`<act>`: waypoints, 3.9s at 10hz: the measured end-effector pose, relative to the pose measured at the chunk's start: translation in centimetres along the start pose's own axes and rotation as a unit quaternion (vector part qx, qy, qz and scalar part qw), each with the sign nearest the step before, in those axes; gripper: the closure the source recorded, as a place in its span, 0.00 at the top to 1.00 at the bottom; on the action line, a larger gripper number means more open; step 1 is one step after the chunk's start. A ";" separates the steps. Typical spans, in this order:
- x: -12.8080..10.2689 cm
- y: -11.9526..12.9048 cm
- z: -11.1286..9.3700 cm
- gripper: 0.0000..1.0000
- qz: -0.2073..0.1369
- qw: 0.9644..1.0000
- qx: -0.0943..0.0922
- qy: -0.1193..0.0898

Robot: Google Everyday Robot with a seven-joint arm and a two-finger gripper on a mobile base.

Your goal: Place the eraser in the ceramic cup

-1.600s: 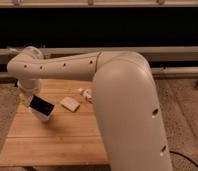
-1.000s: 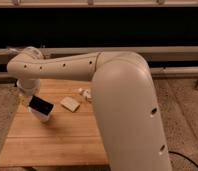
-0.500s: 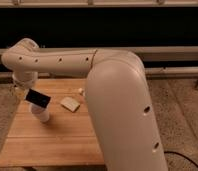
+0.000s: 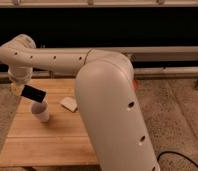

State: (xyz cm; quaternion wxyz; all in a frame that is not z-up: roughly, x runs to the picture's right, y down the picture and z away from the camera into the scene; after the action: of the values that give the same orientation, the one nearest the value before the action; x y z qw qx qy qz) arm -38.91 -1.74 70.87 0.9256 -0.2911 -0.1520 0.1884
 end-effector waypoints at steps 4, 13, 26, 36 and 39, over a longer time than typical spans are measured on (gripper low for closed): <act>-2.3 -0.9 1.3 0.40 -0.017 0.999 -0.015 -0.032; 0.8 1.0 2.0 0.11 -0.012 0.999 -0.022 -0.043; 1.7 0.4 4.1 0.00 -0.008 0.998 -0.028 -0.049; 2.4 0.3 5.4 0.00 -0.006 0.998 -0.027 -0.052; 2.6 0.2 5.6 0.00 -0.006 0.998 -0.026 -0.053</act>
State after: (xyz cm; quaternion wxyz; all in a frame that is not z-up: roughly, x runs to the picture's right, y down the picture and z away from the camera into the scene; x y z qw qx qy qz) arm -38.87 2.27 75.60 0.9096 -0.3037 -0.2071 0.1935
